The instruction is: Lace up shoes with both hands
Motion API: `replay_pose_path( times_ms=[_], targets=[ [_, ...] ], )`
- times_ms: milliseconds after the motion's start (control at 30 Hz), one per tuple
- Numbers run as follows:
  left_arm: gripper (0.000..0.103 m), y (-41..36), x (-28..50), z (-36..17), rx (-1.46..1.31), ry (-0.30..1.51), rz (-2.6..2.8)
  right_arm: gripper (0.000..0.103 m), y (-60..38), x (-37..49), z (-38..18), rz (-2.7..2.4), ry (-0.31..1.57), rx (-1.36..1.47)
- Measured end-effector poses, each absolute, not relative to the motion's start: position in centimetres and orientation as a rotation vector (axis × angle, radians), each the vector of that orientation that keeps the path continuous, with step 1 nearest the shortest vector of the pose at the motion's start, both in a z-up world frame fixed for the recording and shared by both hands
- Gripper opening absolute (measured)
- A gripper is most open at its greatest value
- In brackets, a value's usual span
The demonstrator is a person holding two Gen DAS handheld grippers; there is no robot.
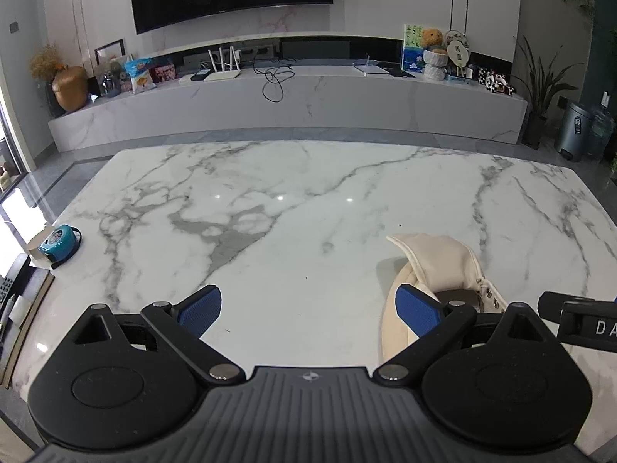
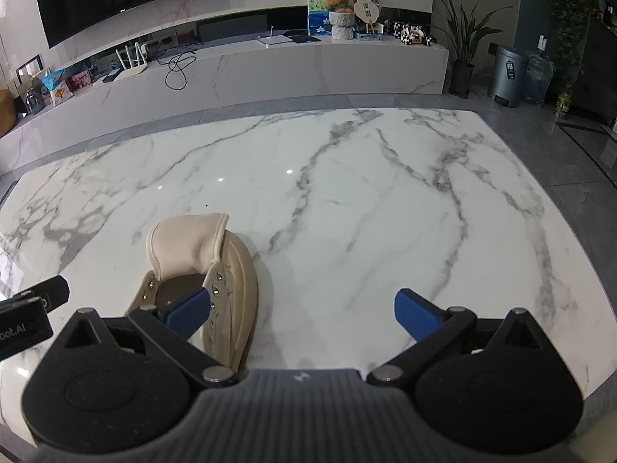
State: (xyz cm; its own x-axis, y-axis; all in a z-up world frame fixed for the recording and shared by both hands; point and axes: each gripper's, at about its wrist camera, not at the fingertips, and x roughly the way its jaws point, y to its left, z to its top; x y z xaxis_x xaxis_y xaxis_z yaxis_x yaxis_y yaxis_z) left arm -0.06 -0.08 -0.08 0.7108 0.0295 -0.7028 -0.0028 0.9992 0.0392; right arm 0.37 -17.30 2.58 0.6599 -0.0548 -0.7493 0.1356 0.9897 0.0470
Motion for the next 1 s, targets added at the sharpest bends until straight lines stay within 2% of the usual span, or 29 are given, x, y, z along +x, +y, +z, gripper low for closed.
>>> replay_pose_path(
  times_ms=[1000],
  targets=[
    [0.099,-0.8,0.0,-1.2,0.031,0.821,0.007,0.103,-17.3,0.0,2.6,-0.113,0.822,0.095]
  ],
)
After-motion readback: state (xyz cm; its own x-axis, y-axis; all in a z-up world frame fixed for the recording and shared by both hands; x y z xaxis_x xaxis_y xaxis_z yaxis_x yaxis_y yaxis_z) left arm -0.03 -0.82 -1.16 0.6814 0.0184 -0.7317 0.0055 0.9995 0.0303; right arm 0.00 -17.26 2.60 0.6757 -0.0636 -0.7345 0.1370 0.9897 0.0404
